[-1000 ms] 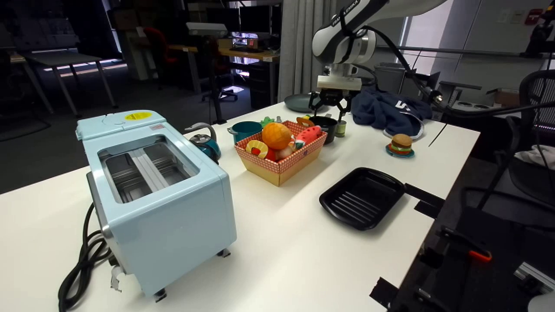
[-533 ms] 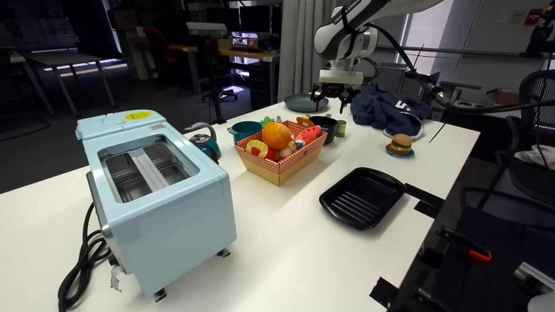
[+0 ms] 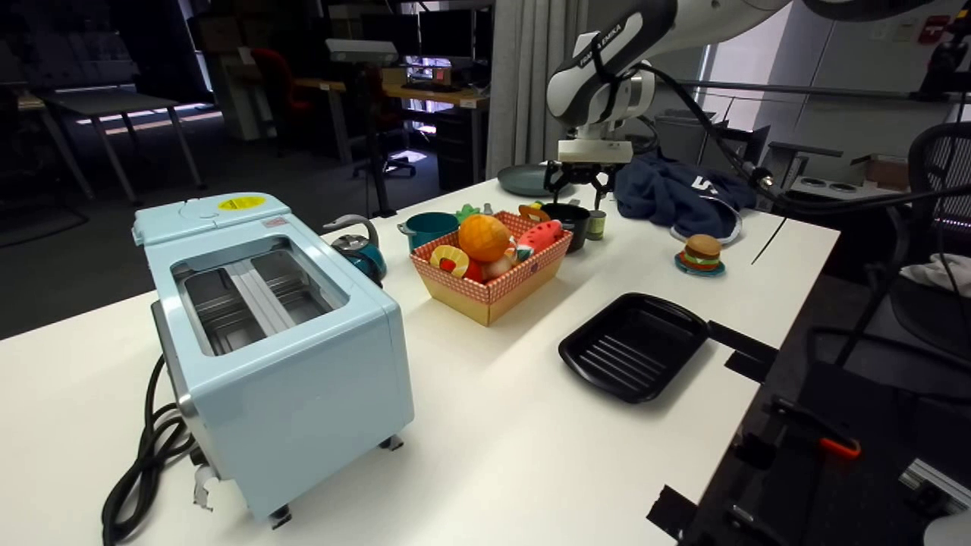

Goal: Put the plushy in the pot in the basket

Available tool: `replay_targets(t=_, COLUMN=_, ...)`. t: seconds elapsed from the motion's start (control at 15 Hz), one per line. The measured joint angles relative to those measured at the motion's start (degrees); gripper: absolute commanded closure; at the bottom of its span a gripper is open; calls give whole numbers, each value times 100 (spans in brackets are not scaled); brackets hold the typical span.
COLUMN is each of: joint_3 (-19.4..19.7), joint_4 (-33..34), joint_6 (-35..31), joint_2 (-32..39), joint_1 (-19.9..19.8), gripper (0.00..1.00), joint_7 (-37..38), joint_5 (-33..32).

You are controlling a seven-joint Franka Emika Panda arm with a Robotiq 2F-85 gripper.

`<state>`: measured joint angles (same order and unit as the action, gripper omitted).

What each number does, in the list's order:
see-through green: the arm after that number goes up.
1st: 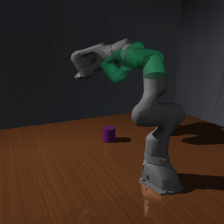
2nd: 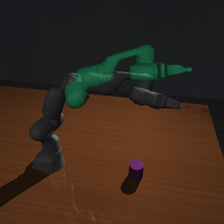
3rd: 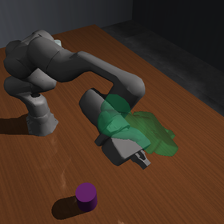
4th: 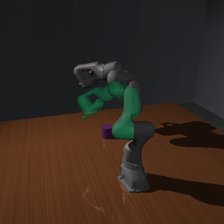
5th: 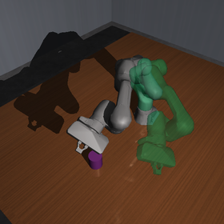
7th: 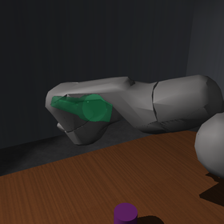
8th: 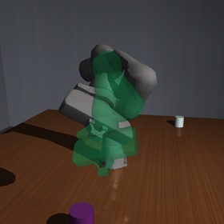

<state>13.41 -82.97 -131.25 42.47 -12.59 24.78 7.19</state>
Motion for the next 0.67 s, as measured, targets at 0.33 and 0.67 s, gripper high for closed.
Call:
replay_targets(t=0.33, joint_3=-84, joint_4=0, joint_6=-21, joint_2=43, joint_1=117, gripper=0, joint_7=0, joint_5=0)
replay_targets(t=0.67, joint_3=-90, joint_4=-1, joint_6=-27, joint_2=80, joint_1=188, gripper=0, joint_7=0, joint_5=-6)
